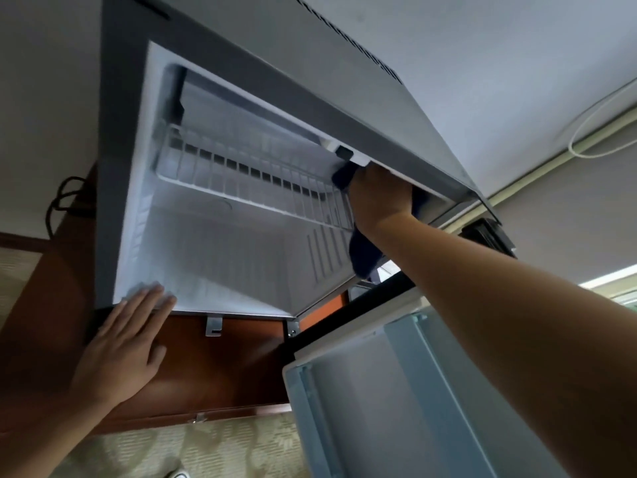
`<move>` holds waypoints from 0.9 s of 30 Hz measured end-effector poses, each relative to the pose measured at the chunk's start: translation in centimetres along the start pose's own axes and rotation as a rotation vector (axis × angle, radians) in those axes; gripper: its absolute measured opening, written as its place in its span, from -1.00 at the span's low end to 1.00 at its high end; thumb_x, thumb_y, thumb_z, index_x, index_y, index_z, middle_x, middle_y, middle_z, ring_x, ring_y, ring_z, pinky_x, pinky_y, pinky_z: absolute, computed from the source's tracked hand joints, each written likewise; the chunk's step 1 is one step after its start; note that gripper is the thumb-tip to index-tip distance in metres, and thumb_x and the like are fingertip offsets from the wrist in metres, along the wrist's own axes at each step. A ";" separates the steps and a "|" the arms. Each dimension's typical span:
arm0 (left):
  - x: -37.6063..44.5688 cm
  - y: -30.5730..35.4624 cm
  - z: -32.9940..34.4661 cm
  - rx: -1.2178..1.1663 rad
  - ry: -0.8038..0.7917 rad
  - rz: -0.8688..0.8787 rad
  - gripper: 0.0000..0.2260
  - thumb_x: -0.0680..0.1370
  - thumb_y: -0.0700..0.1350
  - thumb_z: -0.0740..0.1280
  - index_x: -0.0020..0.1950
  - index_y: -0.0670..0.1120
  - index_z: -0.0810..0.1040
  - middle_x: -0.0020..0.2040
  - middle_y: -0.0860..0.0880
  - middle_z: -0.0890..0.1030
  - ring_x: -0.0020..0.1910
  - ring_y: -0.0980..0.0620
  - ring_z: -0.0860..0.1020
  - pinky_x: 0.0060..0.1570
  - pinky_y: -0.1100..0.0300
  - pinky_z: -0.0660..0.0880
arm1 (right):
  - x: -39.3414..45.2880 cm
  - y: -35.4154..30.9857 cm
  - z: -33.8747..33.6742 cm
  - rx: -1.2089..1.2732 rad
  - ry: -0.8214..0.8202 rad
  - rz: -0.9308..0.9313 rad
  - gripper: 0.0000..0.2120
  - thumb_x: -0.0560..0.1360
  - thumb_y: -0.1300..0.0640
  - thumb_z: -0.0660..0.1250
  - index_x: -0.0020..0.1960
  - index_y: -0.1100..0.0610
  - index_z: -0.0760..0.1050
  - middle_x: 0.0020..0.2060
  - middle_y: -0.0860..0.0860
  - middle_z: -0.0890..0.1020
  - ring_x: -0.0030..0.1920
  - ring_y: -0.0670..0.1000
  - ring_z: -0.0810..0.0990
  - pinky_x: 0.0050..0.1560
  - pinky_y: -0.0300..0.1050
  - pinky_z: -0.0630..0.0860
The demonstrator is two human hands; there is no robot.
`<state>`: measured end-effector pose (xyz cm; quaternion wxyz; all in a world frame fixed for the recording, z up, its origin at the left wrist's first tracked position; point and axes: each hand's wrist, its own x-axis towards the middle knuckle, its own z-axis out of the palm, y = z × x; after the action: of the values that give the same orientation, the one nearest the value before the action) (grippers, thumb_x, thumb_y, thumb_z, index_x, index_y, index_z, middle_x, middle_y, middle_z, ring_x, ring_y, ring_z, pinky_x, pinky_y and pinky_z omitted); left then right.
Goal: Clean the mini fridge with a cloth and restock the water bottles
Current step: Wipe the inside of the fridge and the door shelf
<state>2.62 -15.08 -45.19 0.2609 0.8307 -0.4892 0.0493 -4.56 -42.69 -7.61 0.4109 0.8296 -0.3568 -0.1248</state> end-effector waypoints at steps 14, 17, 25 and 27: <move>0.9 1.8 -0.7 0.177 -0.135 -0.051 -0.30 0.49 0.10 0.17 0.54 -0.27 0.35 0.55 -0.30 0.30 0.56 -0.30 0.26 0.53 -0.27 0.15 | -10.0 -5.8 2.0 0.243 0.042 -0.199 -0.61 0.53 0.10 0.30 0.33 0.19 0.46 0.32 0.20 0.31 0.19 0.25 0.39 -0.23 0.02 0.36; 3.3 2.4 -0.7 0.265 -0.217 -0.040 -0.34 0.45 0.12 0.27 0.38 -0.33 0.45 0.38 -0.37 0.40 0.38 -0.38 0.36 0.46 -0.27 0.20 | -12.1 -8.3 3.2 0.301 0.095 -0.574 -0.72 0.54 0.06 0.29 0.22 0.11 0.51 0.32 0.14 0.36 0.19 0.22 0.41 -0.24 0.02 0.34; 4.5 2.4 0.8 0.255 -0.139 -0.038 -0.24 0.49 0.19 0.23 0.63 -0.12 0.24 0.62 -0.22 0.19 0.61 -0.29 0.11 0.55 -0.29 0.08 | -3.1 -11.0 8.3 -0.066 -0.027 -0.478 -0.61 0.64 0.08 0.18 0.44 0.12 0.43 0.56 0.18 0.13 0.47 0.28 0.20 0.32 0.19 0.33; 4.5 2.6 1.4 0.259 -0.107 -0.069 -0.26 0.50 0.17 0.24 0.62 -0.11 0.24 0.62 -0.21 0.21 0.62 -0.28 0.11 0.54 -0.29 0.08 | -0.2 -11.3 9.2 -0.099 -0.068 -0.376 -0.61 0.63 0.13 0.25 0.45 0.12 0.42 0.52 0.17 0.25 0.48 0.25 0.28 0.39 0.15 0.34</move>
<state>2.53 -20.25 -43.91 0.1268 0.8753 -0.4629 0.0586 -3.82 -43.40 -22.15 0.4083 0.8557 -0.2025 -0.2449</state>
